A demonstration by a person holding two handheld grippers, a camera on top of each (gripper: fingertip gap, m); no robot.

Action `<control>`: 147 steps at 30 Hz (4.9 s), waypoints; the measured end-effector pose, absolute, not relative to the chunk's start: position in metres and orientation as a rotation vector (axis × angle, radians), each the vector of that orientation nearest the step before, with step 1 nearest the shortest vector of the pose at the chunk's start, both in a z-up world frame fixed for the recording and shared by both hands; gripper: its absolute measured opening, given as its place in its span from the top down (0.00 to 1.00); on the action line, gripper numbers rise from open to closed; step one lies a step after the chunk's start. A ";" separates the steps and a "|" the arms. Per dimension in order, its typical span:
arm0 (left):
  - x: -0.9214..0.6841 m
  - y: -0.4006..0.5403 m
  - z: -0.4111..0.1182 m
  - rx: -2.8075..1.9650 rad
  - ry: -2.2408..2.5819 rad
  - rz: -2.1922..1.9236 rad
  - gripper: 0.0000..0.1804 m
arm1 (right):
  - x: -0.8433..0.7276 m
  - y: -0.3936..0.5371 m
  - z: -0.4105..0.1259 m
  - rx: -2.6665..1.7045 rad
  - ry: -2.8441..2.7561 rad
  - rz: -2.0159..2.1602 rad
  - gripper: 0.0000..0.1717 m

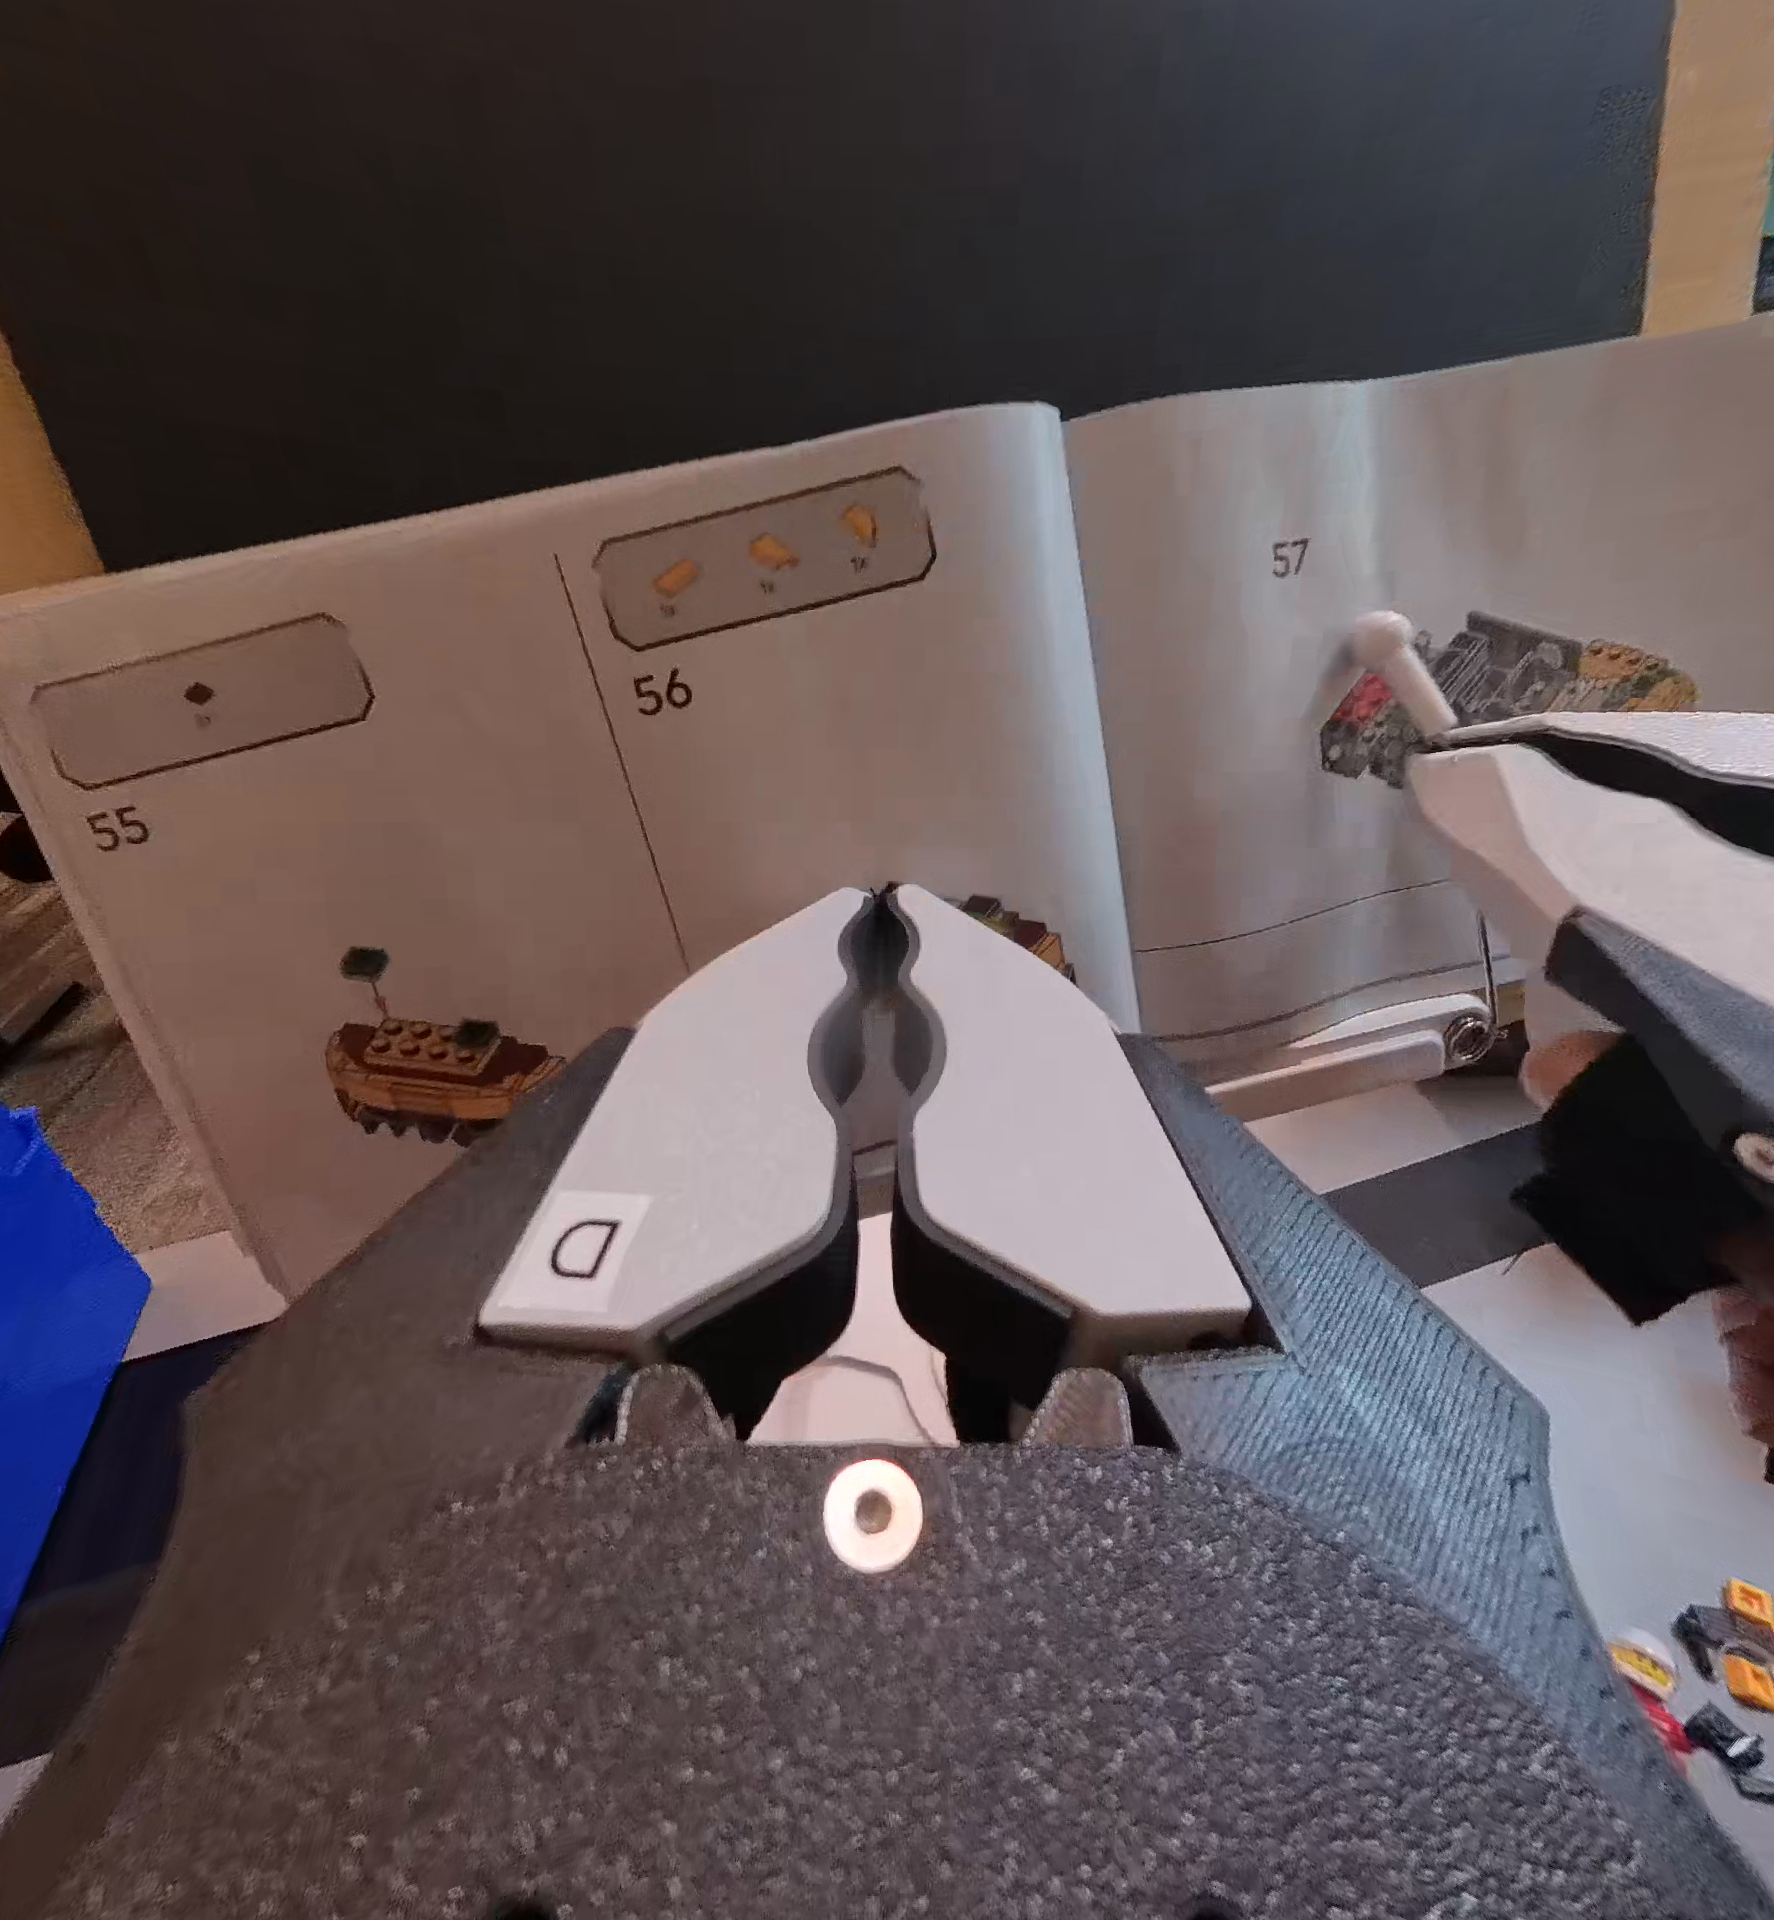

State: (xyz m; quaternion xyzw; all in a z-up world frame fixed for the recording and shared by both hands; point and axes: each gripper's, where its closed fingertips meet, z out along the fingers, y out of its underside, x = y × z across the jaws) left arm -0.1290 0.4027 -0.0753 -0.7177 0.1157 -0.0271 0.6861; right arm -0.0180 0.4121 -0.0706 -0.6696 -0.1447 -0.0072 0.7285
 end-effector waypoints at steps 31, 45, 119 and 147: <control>-0.109 0.226 -0.046 -1.435 0.420 -0.276 1.00 | 0.063 0.271 -0.090 -1.482 -0.315 0.142 0.81; -0.175 0.203 -0.128 -1.560 0.411 -0.123 0.96 | 0.077 0.284 -0.130 -1.558 -0.277 0.209 0.81; -0.013 0.047 -0.253 -1.635 1.638 -0.810 0.81 | 0.001 0.049 -0.266 -1.581 -1.691 0.676 0.90; -0.005 0.053 -0.253 -1.410 1.743 -0.350 0.90 | -0.004 0.058 -0.261 -1.686 -1.570 0.674 1.00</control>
